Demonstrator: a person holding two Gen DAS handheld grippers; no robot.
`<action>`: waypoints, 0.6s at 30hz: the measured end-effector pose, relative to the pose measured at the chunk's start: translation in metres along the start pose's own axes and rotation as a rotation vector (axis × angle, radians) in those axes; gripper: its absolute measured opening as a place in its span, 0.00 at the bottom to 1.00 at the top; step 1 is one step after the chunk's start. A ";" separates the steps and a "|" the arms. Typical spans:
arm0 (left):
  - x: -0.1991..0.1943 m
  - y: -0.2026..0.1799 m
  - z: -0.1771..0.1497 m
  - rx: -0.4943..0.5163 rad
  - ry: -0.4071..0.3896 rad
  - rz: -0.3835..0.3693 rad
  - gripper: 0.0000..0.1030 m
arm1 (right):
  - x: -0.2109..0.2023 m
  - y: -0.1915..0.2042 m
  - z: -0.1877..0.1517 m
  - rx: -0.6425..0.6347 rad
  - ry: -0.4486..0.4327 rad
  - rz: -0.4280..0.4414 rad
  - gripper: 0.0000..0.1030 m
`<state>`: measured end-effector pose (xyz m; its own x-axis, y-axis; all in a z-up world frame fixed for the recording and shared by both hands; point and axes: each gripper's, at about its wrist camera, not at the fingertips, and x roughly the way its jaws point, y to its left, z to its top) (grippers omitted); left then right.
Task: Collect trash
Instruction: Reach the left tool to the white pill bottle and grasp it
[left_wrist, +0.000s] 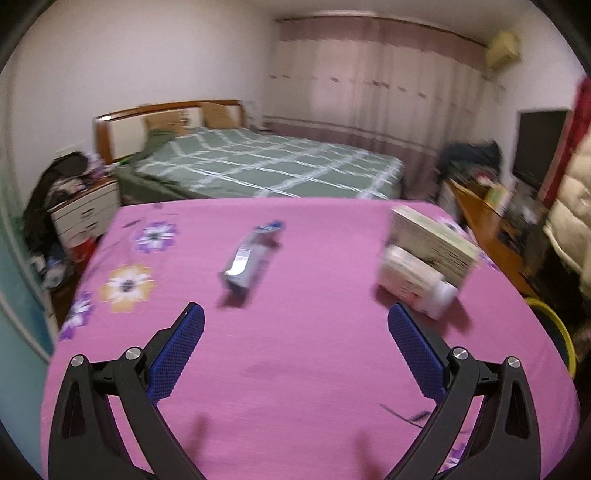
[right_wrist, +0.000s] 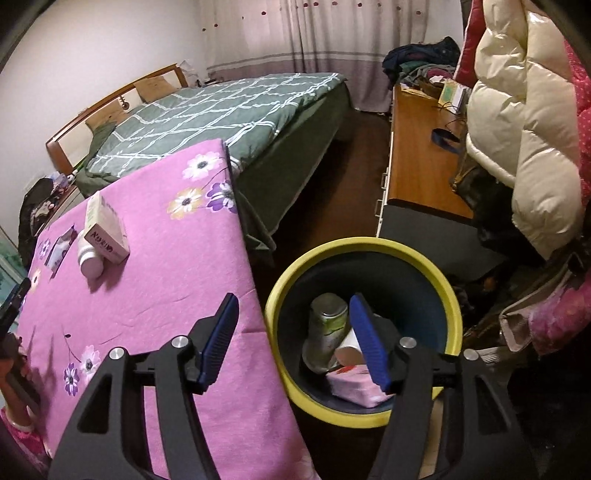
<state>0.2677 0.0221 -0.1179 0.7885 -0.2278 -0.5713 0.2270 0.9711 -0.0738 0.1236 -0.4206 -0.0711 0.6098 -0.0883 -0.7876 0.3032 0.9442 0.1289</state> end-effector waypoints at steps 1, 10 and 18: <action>0.003 -0.011 0.001 0.032 0.019 -0.033 0.95 | 0.001 0.001 0.000 -0.001 0.001 0.005 0.58; 0.032 -0.075 0.024 0.173 0.109 -0.187 0.95 | 0.009 0.010 -0.005 -0.025 0.012 0.064 0.58; 0.084 -0.101 0.037 0.296 0.146 -0.231 0.95 | 0.010 0.012 -0.007 -0.036 0.013 0.097 0.59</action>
<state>0.3326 -0.0976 -0.1283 0.6127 -0.4047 -0.6788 0.5604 0.8281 0.0120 0.1281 -0.4074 -0.0817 0.6257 0.0083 -0.7800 0.2160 0.9590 0.1834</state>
